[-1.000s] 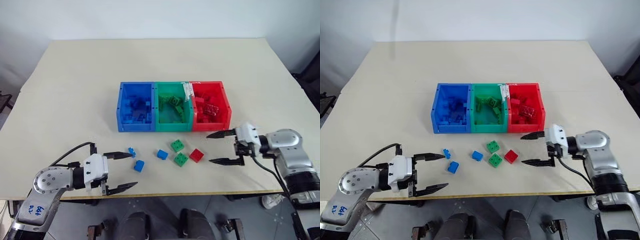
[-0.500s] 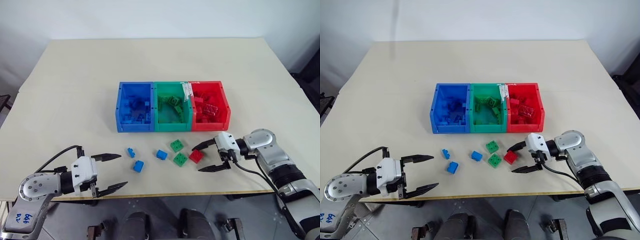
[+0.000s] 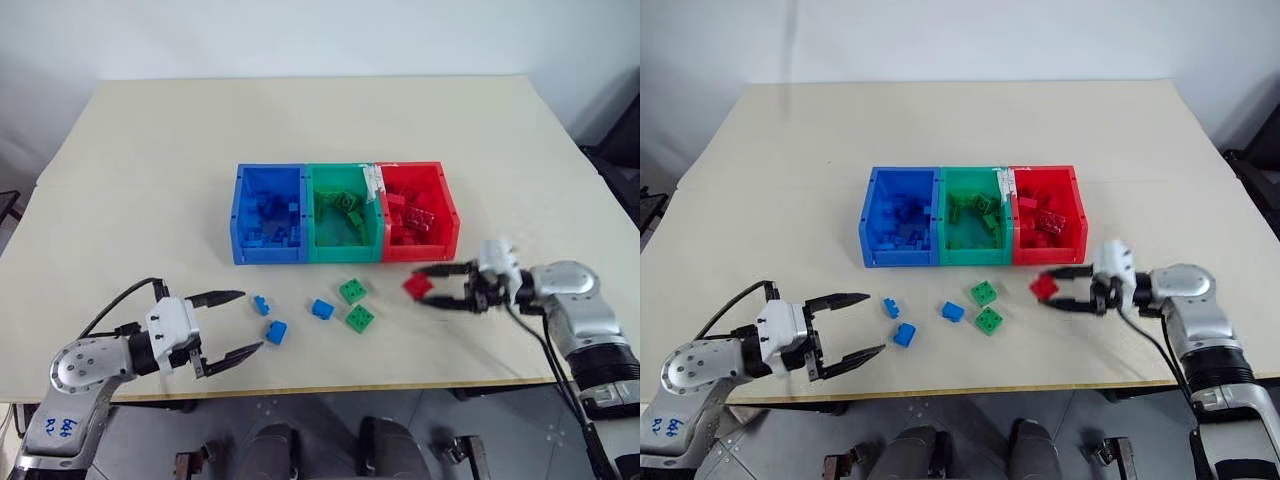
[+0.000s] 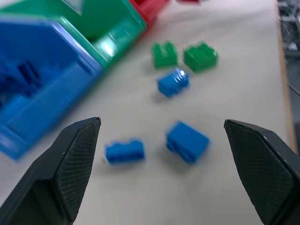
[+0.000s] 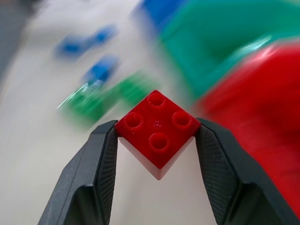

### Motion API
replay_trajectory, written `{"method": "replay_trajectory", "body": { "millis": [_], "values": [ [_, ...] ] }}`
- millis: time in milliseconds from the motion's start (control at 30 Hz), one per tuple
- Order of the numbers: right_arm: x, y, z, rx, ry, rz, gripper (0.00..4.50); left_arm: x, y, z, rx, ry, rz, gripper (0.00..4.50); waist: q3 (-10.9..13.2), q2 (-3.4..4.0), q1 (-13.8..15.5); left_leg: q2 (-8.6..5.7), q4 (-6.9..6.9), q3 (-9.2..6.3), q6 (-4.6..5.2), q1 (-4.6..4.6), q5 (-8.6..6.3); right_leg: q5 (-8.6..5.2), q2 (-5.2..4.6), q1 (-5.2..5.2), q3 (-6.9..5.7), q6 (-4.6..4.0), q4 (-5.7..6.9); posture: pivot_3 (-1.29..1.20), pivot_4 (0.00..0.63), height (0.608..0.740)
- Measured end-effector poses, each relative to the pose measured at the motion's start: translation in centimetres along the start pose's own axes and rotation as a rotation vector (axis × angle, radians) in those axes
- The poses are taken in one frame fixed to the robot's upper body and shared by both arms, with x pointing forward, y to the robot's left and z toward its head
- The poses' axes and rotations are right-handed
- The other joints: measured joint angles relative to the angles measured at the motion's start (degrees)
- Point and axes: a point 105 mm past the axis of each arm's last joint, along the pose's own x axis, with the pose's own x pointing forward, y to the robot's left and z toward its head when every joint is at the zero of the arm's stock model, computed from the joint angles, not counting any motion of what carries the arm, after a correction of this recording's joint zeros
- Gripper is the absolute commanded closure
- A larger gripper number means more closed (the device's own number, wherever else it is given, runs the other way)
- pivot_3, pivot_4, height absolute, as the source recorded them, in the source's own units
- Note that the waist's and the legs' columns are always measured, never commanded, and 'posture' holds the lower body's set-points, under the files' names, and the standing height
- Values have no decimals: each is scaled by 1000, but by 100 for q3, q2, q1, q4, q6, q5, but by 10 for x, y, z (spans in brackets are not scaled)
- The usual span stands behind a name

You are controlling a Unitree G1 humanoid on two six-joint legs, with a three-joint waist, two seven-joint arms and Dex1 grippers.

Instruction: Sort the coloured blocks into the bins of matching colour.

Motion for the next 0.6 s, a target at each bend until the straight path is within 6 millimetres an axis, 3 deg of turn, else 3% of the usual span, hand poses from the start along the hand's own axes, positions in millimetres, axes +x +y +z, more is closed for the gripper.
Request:
{"method": "replay_trajectory", "body": {
  "millis": [133,267,500,600],
  "values": [
    [6,-41,24,-19,-58,-201,2428,3,0,-1,-21,4,-6,0,0,0,-8,0,-1,8,-1,0,0,0,1,-5,3,0,2,0,150,740],
    [14,-67,28,-15,-39,-319,2428,7,2,2,-17,-2,-11,0,0,0,20,-5,-2,5,1,-7,0,0,-1,-7,2,0,0,0,150,740],
    [14,-77,16,2,17,-370,46,10,8,8,-24,-19,-8,0,0,0,-2,-8,-8,-1,3,-12,-1,0,0,-9,-2,0,-1,0,150,740],
    [1,-70,20,-21,-7,-357,46,13,6,5,-55,-12,-31,0,0,0,31,-7,-8,-8,3,-14,-1,0,1,-7,-10,0,-2,0,150,740]
  ]
}}
